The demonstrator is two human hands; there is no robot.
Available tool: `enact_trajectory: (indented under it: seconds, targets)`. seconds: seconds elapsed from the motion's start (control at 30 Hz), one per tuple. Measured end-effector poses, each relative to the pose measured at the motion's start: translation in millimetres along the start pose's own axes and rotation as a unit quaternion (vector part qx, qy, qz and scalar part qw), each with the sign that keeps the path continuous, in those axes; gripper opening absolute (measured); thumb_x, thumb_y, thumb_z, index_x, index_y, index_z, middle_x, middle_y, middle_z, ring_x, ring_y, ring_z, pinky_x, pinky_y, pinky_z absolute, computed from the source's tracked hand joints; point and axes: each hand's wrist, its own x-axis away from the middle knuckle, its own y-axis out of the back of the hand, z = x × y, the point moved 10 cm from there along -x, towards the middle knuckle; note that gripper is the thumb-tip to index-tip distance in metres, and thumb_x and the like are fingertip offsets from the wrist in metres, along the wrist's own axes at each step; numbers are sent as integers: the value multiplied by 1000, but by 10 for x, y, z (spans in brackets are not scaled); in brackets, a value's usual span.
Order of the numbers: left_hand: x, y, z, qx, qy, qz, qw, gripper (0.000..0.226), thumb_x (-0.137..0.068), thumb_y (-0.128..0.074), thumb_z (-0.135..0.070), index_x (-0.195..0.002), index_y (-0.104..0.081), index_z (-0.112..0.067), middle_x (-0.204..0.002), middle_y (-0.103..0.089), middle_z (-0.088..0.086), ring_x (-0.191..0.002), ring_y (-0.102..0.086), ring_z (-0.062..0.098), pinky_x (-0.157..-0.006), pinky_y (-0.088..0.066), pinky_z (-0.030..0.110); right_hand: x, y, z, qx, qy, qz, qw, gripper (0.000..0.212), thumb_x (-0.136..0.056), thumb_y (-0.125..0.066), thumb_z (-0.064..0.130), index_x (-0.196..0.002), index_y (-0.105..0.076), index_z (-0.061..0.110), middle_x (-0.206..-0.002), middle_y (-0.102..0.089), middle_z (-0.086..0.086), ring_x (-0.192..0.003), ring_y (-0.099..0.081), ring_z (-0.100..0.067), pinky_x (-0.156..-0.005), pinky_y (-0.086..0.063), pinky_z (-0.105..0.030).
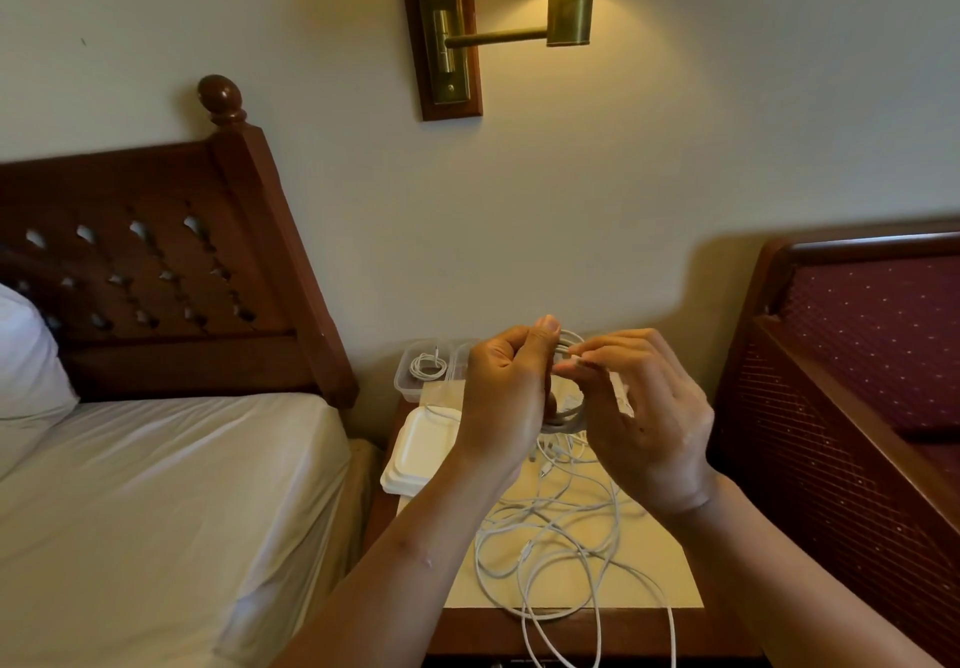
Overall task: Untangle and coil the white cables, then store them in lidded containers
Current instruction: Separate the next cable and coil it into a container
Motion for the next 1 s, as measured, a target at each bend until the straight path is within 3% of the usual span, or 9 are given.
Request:
enact_trajectory:
  seconds: [0.13, 0.27, 0.4, 0.5, 0.6, 0.7, 0.87, 0.93, 1.0]
  targets:
    - [50, 27, -10, -20, -5, -15, 1000, 42, -107, -55, -32, -71, -62, -11, -49, -36, -5, -43, -32, 13, -47, -28, 27, 21, 64, -293, -73, -248, -84, 962, 15, -95, -73, 29, -98, -63, 18, -87, -73, 0, -78, -74, -18, -65, -59, -29]
    - [29, 10, 20, 26, 25, 21, 999, 32, -108, -51, -31, -91, -67, -9, -61, -46, -1, -50, -32, 11, -46, -28, 24, -75, -64, -277, -56, -237, -14, 970, 15, -93, -75, 16, -99, -62, 13, -87, -68, 16, -74, -70, -4, -64, -57, -24]
    - [78, -80, -131, 0, -35, 100, 994, 20, -103, -61, -18, -120, -71, -17, -86, -61, 5, -53, -49, 7, -44, -48, 26, 2, -52, -468, -92, -302, -17, 949, 15, -96, -73, 25, -98, -61, 15, -84, -74, 4, -72, -74, -13, -61, -60, -43]
    - [43, -50, -109, -41, -49, 83, 994, 16, -104, -61, -21, -117, -71, -21, -73, -60, -1, -55, -54, 18, -56, -61, 51, -69, -4, -304, -84, -202, -8, 976, 12, -95, -73, 18, -97, -66, 9, -90, -74, -1, -84, -74, -14, -70, -60, -41]
    - [-23, -40, -51, -34, -17, 69, 997, 16, -106, -58, -21, -117, -69, -19, -79, -64, 6, -60, -62, 25, -57, -60, 50, -18, -127, 13, -7, -1, 60, 998, 6, -90, -74, 0, -95, -71, -1, -96, -72, -11, -92, -69, -28, -76, -54, -47]
    - [-78, -27, 44, -35, -1, 66, 997, 9, -103, -61, -16, -105, -69, -14, -81, -65, 9, -58, -62, 18, -55, -56, 37, 62, -149, 62, -7, 38, 63, 997, 16, -89, -73, -3, -101, -65, 4, -97, -72, -12, -94, -67, -29, -76, -53, -46]
    - [-36, -10, 104, -89, -13, 62, 994, 10, -103, -61, -12, -95, -65, -7, -55, -54, -12, -42, -47, 4, -40, -38, 21, 111, -7, -263, -93, -148, -14, 984, 10, -95, -72, 10, -100, -66, 16, -91, -71, -5, -81, -69, -28, -69, -55, -50]
    - [20, -32, 134, -74, -2, 72, 995, 10, -104, -59, -12, -96, -64, -6, -54, -53, -11, -39, -47, 5, -37, -37, 19, 164, 9, -449, -126, -258, -50, 956, 13, -94, -73, 29, -98, -62, 35, -89, -73, -4, -81, -70, -33, -72, -55, -56]
    - [75, -47, 139, -36, -4, 86, 996, 12, -104, -57, -12, -95, -64, -9, -60, -53, -7, -42, -43, 7, -41, -36, 20, 191, -15, -577, -174, -349, -73, 918, 12, -93, -76, 28, -92, -64, 31, -84, -72, -6, -80, -72, -32, -75, -58, -57]
